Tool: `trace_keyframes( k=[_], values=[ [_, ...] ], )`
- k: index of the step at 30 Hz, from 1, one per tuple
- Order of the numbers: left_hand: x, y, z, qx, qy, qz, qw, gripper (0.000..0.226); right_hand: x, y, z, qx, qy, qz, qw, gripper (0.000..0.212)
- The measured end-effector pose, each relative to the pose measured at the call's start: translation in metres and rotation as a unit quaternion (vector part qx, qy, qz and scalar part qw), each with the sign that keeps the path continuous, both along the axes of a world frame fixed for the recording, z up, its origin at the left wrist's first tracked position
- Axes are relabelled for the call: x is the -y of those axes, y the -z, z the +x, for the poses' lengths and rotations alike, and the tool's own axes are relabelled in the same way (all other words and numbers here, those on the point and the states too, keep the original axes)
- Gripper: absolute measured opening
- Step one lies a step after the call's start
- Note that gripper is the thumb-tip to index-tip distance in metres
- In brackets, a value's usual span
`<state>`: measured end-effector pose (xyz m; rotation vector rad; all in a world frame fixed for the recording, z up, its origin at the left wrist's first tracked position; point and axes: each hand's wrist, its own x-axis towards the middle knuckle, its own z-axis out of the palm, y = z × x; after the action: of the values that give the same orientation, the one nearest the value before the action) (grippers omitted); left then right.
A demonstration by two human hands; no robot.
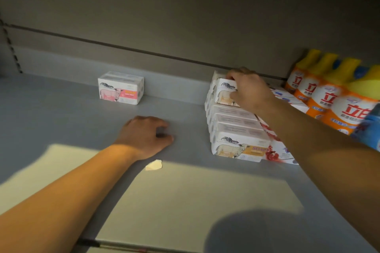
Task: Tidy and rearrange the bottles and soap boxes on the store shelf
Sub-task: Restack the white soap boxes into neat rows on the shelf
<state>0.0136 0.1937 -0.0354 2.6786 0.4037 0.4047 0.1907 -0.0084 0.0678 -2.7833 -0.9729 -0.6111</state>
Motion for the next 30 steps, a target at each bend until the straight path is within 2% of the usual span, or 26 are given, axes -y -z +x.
trace_keyframes(
  k=[5,11,15,24,27,30],
  values=[
    [0.001,-0.002,-0.001,-0.006,-0.001,-0.001,1.000,0.044,0.005,-0.003,0.003,-0.050,0.005,0.005,0.999,0.046],
    [0.002,-0.003,-0.002,0.000,-0.001,-0.011,1.000,0.044,-0.001,-0.005,0.017,-0.009,-0.002,0.044,0.999,0.046],
    [0.000,-0.002,-0.001,-0.002,-0.001,-0.013,1.000,0.045,-0.009,0.003,0.021,0.017,-0.008,0.019,1.000,0.047],
    [-0.001,-0.002,-0.001,-0.006,0.001,-0.020,1.000,0.045,-0.011,0.015,0.015,0.010,-0.005,0.063,0.998,0.051],
    [-0.002,-0.003,-0.001,-0.003,0.002,-0.043,0.999,0.043,-0.010,0.012,0.011,-0.014,-0.004,0.037,0.999,0.054],
    [-0.006,-0.006,-0.002,0.016,-0.003,-0.113,0.994,0.037,-0.013,0.003,0.003,-0.022,0.007,0.021,1.000,0.053]
  ],
)
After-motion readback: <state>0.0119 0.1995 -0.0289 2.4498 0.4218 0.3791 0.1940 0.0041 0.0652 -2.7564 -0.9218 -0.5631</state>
